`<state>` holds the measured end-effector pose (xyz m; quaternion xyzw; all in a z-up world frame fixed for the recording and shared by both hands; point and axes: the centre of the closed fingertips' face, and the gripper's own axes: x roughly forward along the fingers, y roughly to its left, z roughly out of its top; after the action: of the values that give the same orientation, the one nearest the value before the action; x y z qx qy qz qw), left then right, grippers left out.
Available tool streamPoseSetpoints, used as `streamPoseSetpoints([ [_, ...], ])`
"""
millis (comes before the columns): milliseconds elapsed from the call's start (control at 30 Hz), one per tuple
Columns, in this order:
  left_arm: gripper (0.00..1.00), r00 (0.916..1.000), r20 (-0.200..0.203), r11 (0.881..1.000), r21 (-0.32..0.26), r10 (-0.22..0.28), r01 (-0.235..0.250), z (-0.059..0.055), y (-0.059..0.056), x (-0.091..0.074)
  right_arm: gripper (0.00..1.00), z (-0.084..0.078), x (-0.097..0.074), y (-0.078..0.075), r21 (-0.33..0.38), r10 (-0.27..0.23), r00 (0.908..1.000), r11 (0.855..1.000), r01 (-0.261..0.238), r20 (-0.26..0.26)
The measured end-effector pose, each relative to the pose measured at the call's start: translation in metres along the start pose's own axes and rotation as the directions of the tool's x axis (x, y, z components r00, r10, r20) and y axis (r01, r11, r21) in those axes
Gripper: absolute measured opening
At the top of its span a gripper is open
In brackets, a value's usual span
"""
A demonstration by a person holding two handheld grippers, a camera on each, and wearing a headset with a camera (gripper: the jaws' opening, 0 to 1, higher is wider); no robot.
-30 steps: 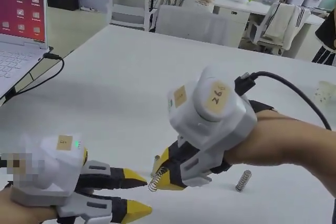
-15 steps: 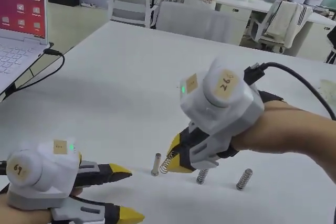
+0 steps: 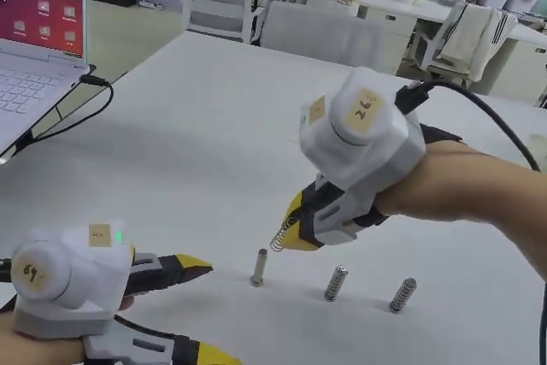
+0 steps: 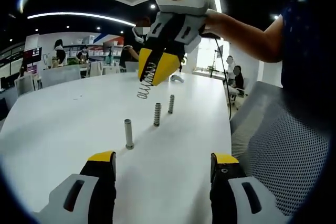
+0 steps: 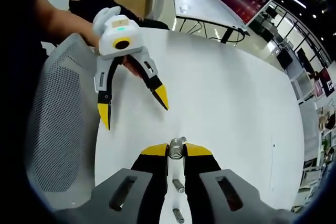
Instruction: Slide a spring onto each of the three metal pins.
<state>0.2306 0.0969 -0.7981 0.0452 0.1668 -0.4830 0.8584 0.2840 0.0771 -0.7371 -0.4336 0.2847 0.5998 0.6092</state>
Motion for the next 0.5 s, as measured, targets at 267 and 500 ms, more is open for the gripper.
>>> streamPoseSetpoints([
  [267, 0.81, 1.0000, 0.004, 1.000, 0.001, -0.008, 0.008, 0.000, -0.004, -0.002, 0.08, -0.003, 0.013, -0.010, -0.004, 0.008, 0.9988, 1.000, -0.008, -0.048],
  [500, 0.87, 0.9998, 0.016, 1.000, -0.004, -0.013, 0.013, 0.002, -0.007, -0.004, 0.08, -0.009, 0.026, -0.010, -0.006, 0.038, 0.9950, 0.999, -0.039, -0.092],
])
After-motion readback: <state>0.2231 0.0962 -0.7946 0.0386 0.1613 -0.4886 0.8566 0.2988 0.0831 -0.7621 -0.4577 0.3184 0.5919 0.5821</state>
